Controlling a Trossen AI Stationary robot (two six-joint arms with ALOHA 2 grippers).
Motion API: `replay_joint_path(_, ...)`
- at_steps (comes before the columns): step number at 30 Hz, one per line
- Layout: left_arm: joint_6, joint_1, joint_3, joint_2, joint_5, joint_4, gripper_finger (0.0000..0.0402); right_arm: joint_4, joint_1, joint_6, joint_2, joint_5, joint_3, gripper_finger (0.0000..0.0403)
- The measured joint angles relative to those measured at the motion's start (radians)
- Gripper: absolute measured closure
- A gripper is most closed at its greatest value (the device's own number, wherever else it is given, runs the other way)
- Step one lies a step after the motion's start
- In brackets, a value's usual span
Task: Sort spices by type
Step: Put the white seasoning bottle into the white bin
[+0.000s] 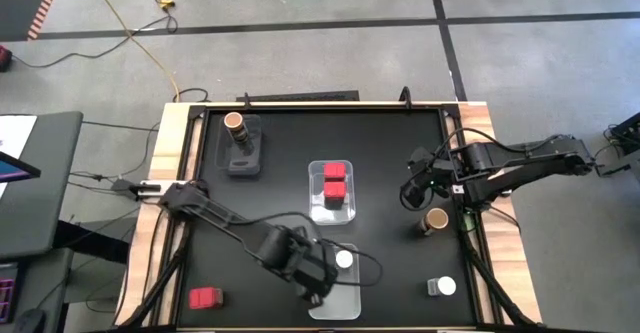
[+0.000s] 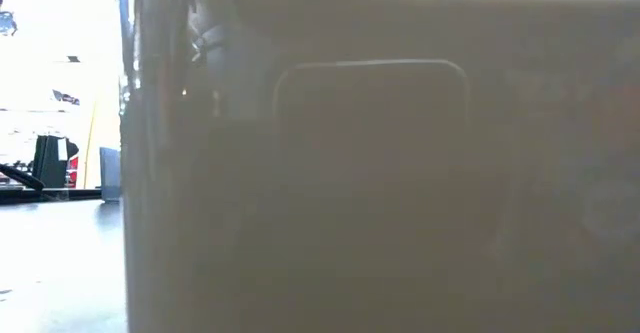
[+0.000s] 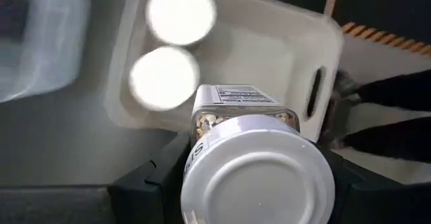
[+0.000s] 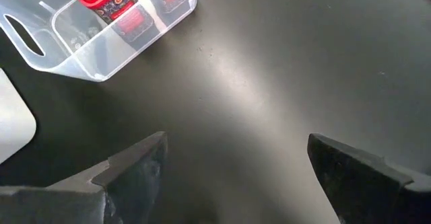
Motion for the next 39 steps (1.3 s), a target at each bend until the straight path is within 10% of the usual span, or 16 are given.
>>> replay_joint_path(39,0.135,-0.013,-0.054,0.197,0.053,0.167,0.0204,-0.013,0.001,-0.026,0.0,-0.003,0.0,0.0019)
